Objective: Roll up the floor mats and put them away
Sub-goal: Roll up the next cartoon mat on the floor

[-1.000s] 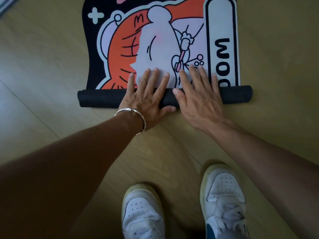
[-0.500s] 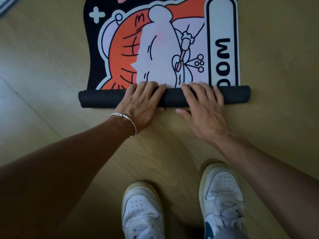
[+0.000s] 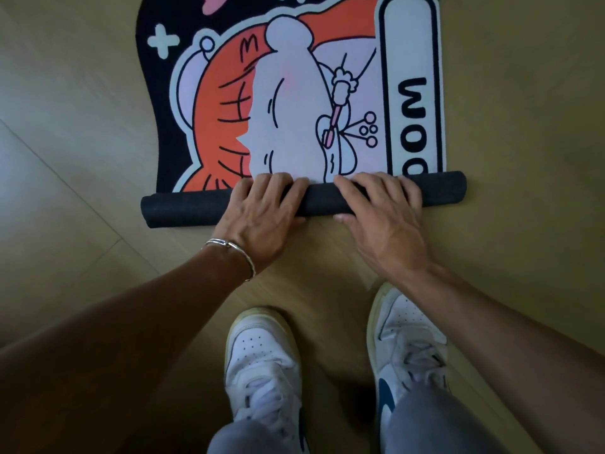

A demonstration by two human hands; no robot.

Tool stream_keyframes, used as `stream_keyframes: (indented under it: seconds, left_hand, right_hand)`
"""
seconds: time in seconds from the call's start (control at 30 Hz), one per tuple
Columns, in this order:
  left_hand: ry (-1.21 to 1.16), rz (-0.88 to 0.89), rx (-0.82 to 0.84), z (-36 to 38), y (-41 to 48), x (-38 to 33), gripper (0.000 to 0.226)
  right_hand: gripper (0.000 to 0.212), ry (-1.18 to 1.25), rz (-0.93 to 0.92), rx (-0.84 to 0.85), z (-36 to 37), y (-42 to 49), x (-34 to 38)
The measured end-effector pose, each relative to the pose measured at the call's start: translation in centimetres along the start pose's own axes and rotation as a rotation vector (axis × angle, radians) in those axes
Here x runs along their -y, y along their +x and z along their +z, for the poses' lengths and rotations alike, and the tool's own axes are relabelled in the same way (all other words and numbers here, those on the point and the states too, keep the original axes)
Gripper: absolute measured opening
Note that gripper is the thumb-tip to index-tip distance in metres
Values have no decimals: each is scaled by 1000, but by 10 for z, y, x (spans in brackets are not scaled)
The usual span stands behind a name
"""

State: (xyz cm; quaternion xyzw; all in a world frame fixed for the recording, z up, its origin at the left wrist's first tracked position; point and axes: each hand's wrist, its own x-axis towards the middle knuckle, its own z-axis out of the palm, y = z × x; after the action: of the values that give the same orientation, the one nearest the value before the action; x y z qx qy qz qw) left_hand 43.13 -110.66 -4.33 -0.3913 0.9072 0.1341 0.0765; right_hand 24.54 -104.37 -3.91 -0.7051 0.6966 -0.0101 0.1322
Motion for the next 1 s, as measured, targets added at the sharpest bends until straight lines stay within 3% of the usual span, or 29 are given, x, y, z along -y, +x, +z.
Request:
stream_keyframes:
  seconds: [0.37, 0.6, 1.0]
  left_hand:
    - [42, -34, 66, 15, -37, -19, 54]
    - [54, -72, 131, 14, -25, -15, 70]
    - [120, -72, 95, 5, 6, 9, 73]
  right_hand:
    - [51, -17, -6, 78, 9, -36, 12]
    - [68, 0, 10, 161, 5, -24, 12]
    - [71, 29, 49, 182, 0, 17, 11]
